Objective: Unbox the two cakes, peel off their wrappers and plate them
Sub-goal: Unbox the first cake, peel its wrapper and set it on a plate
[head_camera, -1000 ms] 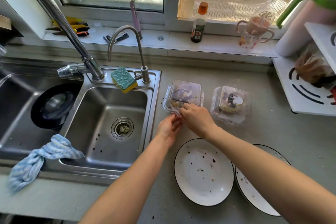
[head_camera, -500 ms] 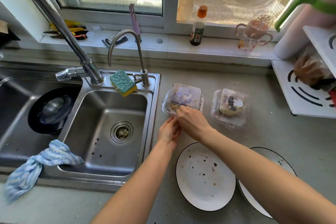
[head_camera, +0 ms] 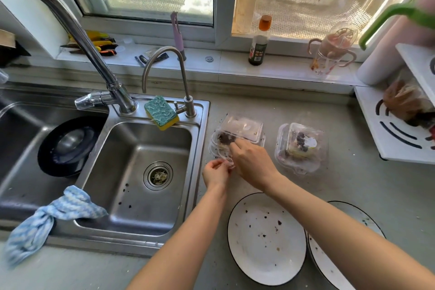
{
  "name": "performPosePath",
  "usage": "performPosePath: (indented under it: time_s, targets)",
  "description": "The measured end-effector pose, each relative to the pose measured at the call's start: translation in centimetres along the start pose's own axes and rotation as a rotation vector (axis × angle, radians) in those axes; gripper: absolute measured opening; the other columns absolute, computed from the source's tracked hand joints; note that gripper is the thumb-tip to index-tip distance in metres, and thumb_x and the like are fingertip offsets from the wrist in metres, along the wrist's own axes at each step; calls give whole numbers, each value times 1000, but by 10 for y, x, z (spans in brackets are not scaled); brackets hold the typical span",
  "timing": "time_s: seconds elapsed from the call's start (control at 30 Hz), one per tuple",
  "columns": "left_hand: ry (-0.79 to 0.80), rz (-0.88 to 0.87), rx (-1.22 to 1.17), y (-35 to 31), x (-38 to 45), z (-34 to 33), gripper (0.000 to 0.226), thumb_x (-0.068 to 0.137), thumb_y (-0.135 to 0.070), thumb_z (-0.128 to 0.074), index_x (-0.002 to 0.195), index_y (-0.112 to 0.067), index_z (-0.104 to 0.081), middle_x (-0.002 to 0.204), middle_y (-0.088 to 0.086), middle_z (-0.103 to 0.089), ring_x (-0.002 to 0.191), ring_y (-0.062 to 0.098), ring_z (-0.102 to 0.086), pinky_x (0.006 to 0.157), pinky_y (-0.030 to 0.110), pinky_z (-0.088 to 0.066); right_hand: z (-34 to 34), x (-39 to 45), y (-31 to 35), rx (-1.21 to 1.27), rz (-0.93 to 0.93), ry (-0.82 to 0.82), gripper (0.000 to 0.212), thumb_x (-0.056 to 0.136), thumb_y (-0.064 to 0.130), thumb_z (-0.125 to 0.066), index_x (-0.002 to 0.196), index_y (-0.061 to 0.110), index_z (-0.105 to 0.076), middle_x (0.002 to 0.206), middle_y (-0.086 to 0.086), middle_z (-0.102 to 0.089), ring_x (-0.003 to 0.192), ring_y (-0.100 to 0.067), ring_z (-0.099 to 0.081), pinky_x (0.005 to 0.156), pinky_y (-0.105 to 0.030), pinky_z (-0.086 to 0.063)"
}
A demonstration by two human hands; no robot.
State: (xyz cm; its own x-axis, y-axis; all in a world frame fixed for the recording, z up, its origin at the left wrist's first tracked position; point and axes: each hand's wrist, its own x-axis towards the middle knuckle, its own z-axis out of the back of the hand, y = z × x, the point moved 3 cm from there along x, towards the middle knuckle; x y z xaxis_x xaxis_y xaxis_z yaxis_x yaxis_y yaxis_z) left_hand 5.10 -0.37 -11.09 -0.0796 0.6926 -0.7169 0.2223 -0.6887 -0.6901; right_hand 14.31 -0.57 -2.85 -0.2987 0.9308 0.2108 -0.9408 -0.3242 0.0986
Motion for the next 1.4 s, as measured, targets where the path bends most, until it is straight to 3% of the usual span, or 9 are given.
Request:
performPosePath:
  time_s: [0.17, 0.33, 0.67, 0.77, 0.87, 0.97, 1.07, 1.27, 1.4]
  targets:
    - [-65, 5, 219, 7, 16, 5, 15, 85, -11, -62, 100, -11, -60, 106, 14, -68, 99, 28, -65, 92, 45, -54, 27, 20, -9, -65, 14, -164, 11, 74, 4, -68, 80, 10, -60, 74, -6, -62, 63, -21, -56, 58, -29, -44]
    - [-25, 19, 285, -9, -8, 9, 15, 91, -10, -57, 105, -6, -57, 97, 9, -65, 89, 22, -62, 88, 38, -53, 52, 52, -48, -125, -45, -236, 3, 83, 4, -60, 81, 7, -60, 76, -9, -61, 65, -24, -56, 59, -33, -44]
    - [18, 49, 333, 5, -21, 28, 12, 89, -7, -61, 81, -14, -58, 81, 4, -65, 73, 13, -60, 63, 23, -48, 45, 82, -108, 40, -296, -178, 20, 87, -4, -44, 104, 3, -53, 99, -16, -64, 86, -33, -59, 64, -34, -43]
    - [28, 58, 339, 5, -23, 29, 13, 88, -5, -61, 81, -15, -58, 84, 5, -66, 78, 15, -62, 64, 22, -48, 34, 83, -112, 149, -321, -125, 31, 90, 4, -46, 120, 4, -48, 114, -16, -60, 101, -32, -57, 79, -40, -48]
    - [13, 61, 340, 7, -23, 29, 10, 86, -4, -64, 86, -12, -58, 82, 4, -65, 80, 17, -62, 68, 25, -49, 23, 87, -118, 203, -342, -18, 47, 90, 10, -49, 134, 7, -37, 123, -18, -58, 111, -34, -54, 97, -43, -41]
    - [3, 76, 314, 9, -22, 25, 13, 85, -1, -64, 85, -11, -57, 81, 5, -65, 79, 18, -62, 78, 32, -53, 17, 96, -132, 196, -380, 131, 60, 90, 16, -51, 142, 7, -23, 134, -17, -52, 127, -32, -44, 115, -46, -20]
    - [0, 99, 251, 10, -18, 16, 12, 85, 2, -63, 92, -8, -59, 83, 7, -66, 78, 18, -63, 89, 37, -53, 19, 109, -145, 122, -392, 229, 66, 91, 22, -49, 147, 7, -16, 151, -14, -32, 141, -27, -26, 117, -48, -9]
    - [22, 104, 194, 5, -12, -10, 23, 86, 4, -61, 109, 1, -60, 84, 7, -67, 76, 15, -63, 83, 32, -55, 25, 104, -141, 211, -400, 212, 46, 91, 19, -49, 134, 3, -39, 137, -18, -48, 125, -33, -45, 108, -44, -33]
    - [130, 67, 472, -12, -17, -8, 26, 90, -6, -59, 115, -2, -57, 100, 12, -68, 78, 16, -63, 75, 27, -54, 20, 73, -130, 293, -386, 347, 42, 92, 16, -48, 132, 3, -43, 134, -18, -51, 122, -32, -49, 103, -40, -39]
